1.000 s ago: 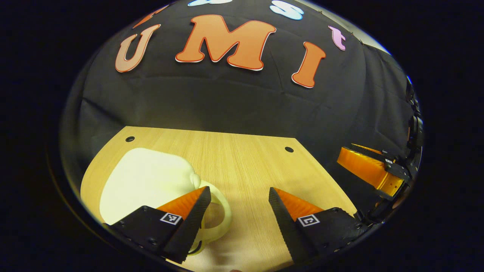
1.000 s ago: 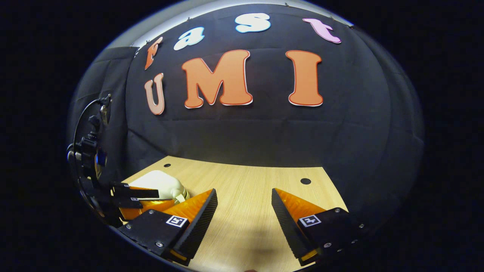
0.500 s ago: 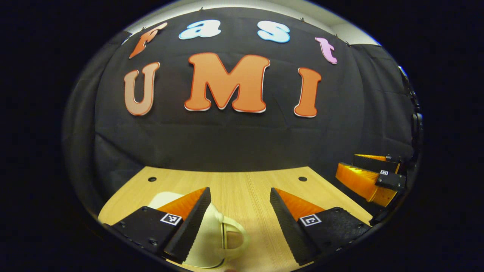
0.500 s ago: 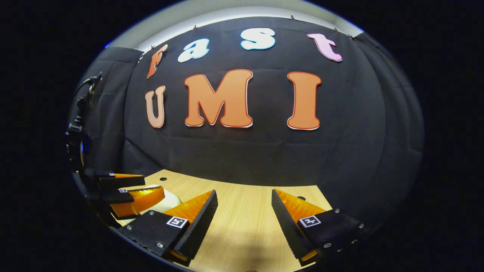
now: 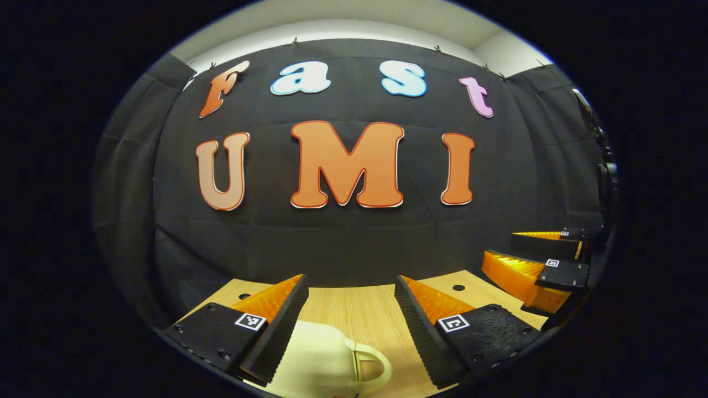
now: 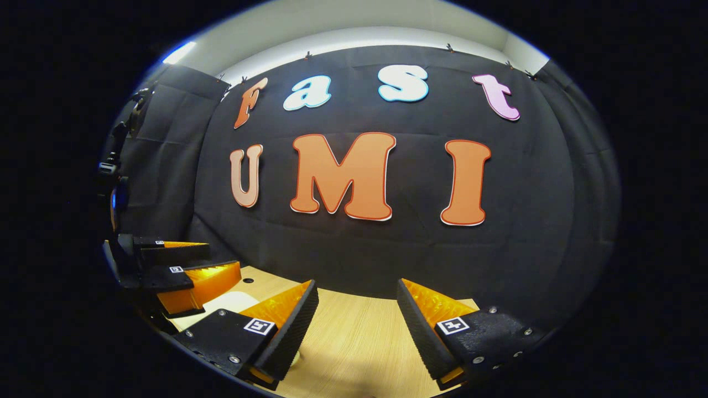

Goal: First open the suitcase, pack the skin care products into it, and then close the suitcase.

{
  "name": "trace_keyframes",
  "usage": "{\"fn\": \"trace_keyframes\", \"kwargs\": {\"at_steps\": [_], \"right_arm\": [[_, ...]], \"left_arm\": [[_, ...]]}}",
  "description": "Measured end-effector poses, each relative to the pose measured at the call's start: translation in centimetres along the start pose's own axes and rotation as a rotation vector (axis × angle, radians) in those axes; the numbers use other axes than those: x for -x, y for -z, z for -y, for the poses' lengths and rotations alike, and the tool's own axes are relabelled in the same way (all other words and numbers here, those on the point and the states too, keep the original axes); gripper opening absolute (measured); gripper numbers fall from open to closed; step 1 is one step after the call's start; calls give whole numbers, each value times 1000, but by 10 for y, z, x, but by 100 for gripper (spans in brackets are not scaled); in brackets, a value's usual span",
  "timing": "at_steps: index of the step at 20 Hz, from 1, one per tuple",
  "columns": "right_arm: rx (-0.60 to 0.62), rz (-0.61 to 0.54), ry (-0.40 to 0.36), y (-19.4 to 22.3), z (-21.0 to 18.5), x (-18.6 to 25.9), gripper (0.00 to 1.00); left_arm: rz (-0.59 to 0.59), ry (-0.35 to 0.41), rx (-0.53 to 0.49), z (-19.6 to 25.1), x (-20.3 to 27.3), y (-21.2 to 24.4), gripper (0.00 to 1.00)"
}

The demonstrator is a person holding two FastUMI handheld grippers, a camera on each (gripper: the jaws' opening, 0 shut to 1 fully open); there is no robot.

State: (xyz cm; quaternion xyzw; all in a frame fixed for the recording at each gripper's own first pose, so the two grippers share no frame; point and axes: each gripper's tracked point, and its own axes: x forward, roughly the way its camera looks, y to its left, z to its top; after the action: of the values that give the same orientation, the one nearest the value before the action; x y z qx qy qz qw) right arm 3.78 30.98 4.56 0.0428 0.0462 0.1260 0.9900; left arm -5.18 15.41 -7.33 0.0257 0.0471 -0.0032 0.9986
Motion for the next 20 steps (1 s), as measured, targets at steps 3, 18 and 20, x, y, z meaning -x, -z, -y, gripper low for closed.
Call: {"fn": "trace_keyframes", "kwargs": {"at_steps": [3, 18, 20], "right_arm": [[11, 6, 0, -3, -6, 0, 91], [46, 4, -19, 2, 13, 12, 91], [50, -2, -21, 6, 23, 15, 91]], "left_arm": [[26, 25, -42, 0, -1, -7, 94], [48, -2, -45, 10, 1, -6, 99], [47, -21, -53, 13, 5, -7, 100]]}}
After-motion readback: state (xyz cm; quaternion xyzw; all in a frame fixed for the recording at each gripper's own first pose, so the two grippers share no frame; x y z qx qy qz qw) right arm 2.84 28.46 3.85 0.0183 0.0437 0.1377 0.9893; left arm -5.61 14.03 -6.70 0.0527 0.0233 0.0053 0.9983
